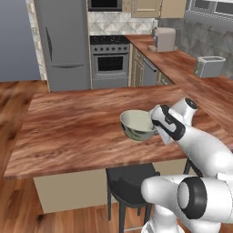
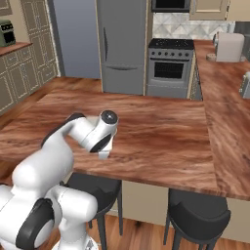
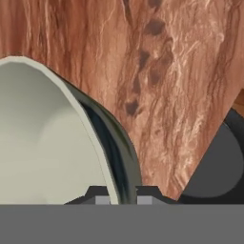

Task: Pick up the bowls from the cabinet and place each bowl in front of a stool on the dining counter.

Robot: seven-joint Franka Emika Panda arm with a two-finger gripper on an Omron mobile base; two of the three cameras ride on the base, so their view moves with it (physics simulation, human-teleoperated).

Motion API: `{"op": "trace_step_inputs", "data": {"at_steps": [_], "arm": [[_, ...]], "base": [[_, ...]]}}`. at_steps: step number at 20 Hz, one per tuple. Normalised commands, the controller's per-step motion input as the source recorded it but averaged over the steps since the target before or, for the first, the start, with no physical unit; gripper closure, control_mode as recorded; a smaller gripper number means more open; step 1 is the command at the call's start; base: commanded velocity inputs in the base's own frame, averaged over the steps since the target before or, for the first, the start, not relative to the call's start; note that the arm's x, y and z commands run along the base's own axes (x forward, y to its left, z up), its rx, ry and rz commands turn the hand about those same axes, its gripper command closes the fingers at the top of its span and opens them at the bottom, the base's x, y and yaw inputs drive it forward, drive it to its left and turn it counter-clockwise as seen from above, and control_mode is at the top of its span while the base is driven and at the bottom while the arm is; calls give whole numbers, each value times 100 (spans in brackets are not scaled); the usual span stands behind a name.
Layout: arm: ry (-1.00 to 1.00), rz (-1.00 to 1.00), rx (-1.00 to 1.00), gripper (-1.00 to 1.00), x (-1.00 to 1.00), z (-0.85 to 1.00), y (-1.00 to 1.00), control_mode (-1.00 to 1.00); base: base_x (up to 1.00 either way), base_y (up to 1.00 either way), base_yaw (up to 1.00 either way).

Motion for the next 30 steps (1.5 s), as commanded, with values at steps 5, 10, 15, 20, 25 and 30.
{"op": "trace_step_inputs", "data": {"at_steps": [5, 10, 15, 20, 25, 30], "arm": [[0, 0, 0, 100, 18, -36, 14, -100], [0, 0, 0, 100, 28, -23, 11, -100], [0, 0, -1, 100, 24, -18, 4, -100], [0, 0, -1, 100, 7, -9, 0, -100], [0, 0, 0, 100, 7, -7, 0, -100], [3, 0, -1, 100, 19, -10, 0, -100]], "base": [[0, 0, 0], [0, 0, 0], [0, 0, 0], [0, 0, 0], [0, 0, 0], [0, 0, 0]]}}
